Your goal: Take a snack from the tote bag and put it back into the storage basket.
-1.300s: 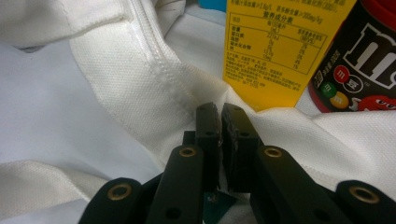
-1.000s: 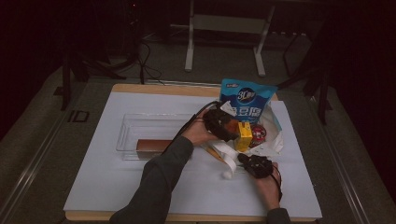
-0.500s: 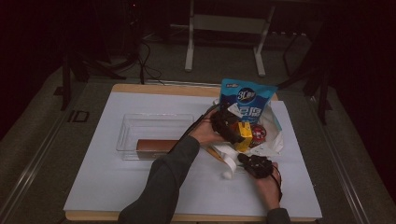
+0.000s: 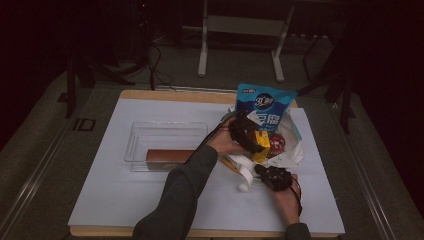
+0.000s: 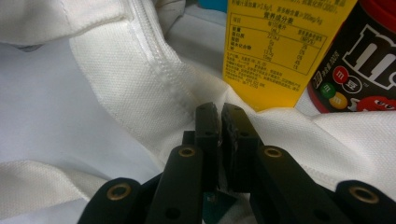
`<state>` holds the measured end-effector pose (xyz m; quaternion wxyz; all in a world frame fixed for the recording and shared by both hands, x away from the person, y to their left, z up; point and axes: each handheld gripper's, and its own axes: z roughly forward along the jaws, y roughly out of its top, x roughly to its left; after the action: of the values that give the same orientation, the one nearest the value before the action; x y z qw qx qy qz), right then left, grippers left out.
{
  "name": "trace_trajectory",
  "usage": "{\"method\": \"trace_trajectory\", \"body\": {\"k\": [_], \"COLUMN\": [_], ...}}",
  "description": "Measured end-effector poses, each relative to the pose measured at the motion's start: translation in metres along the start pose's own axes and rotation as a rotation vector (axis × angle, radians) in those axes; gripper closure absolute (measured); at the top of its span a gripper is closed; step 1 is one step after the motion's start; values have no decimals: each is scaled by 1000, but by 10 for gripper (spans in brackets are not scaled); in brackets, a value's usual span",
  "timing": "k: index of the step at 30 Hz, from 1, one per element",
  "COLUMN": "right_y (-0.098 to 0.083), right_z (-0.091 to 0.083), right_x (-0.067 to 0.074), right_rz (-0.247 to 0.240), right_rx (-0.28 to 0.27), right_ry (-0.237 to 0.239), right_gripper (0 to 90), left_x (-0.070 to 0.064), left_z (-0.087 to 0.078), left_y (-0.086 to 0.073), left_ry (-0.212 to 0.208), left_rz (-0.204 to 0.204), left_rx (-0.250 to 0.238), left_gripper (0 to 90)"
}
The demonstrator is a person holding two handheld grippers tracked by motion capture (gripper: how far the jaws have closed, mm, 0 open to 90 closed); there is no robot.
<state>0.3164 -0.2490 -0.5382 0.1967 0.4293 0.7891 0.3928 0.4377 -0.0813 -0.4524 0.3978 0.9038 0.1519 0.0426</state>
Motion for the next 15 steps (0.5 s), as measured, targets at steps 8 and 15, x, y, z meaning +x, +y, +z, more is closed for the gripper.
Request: {"method": "trace_trajectory", "body": {"k": [8, 15], "right_y": [0, 0], "right_z": [0, 0], "right_x": [0, 0], "right_rz": [0, 2], "right_rx": [0, -2], "right_ry": [0, 1], "right_gripper": [853, 853], "left_x": [-2, -4], "left_z": [9, 19], "left_y": [2, 5], "left_ry": [-19, -29], "left_rz": [14, 22], "left_rx": [12, 24], "left_gripper": [126, 131]}}
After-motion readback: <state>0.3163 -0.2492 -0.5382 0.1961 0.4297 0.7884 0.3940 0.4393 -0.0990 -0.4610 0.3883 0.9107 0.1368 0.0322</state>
